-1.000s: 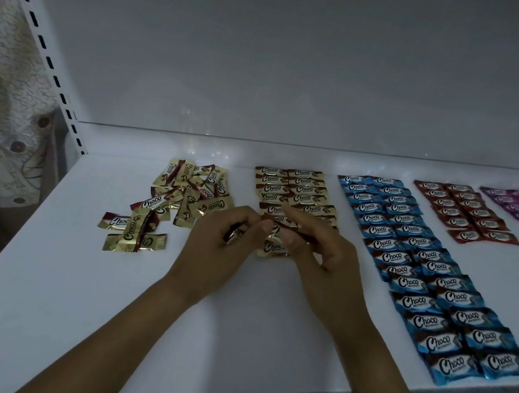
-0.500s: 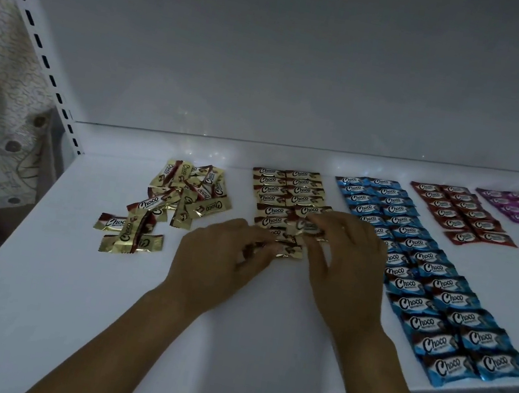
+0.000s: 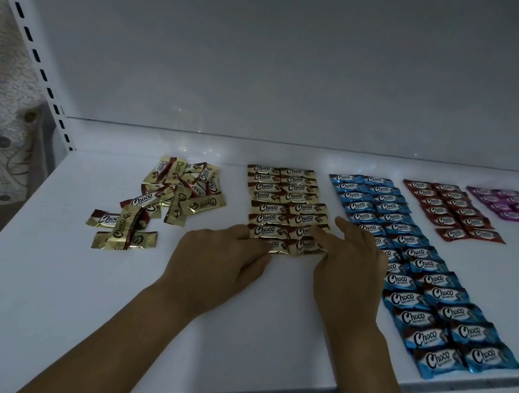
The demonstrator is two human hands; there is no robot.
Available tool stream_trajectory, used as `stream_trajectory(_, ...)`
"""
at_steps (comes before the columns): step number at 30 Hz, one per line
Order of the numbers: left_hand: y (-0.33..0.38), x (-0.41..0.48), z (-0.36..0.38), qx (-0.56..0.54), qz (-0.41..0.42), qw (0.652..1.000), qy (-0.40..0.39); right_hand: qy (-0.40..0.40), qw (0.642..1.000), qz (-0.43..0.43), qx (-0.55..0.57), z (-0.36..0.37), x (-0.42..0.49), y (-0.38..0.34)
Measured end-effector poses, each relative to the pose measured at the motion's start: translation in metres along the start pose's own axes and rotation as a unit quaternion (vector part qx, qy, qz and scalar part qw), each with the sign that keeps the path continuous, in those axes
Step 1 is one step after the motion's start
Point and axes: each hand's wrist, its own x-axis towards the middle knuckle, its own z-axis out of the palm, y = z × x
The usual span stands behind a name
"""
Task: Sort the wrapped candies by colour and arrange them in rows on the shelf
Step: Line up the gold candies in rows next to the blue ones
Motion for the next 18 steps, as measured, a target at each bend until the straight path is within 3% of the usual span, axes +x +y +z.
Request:
stream_trajectory(10, -0.001, -0.002, 0.002, -0.002, 0.001, 1.0, -0.01, 0.02, 0.997, -0.047, 0.05, 0.001, 0.001, -0.001)
stream_trajectory(13, 0.007, 0.003, -0.004, -0.136, -0.061, 0.988, 0.03, 0.034, 0.988, -0.039, 0.145, 0.0, 0.001, -0.004)
stream_trajectory(14, 0.011, 0.005, -0.007, -0.248, -0.109, 0.961, 0.044, 0.016, 0.975, -0.024, 0.219, -0.002, 0.001, -0.008)
stream_trajectory(15, 0.014, 0.008, -0.011, -0.378, -0.161, 0.911, 0.046, -0.013, 0.955, -0.009, 0.295, -0.006, 0.0, -0.014)
stream_trajectory(18, 0.015, 0.015, -0.02, -0.644, -0.253, 0.722, 0.032, -0.111, 0.921, -0.015, 0.372, -0.012, -0.005, -0.033)
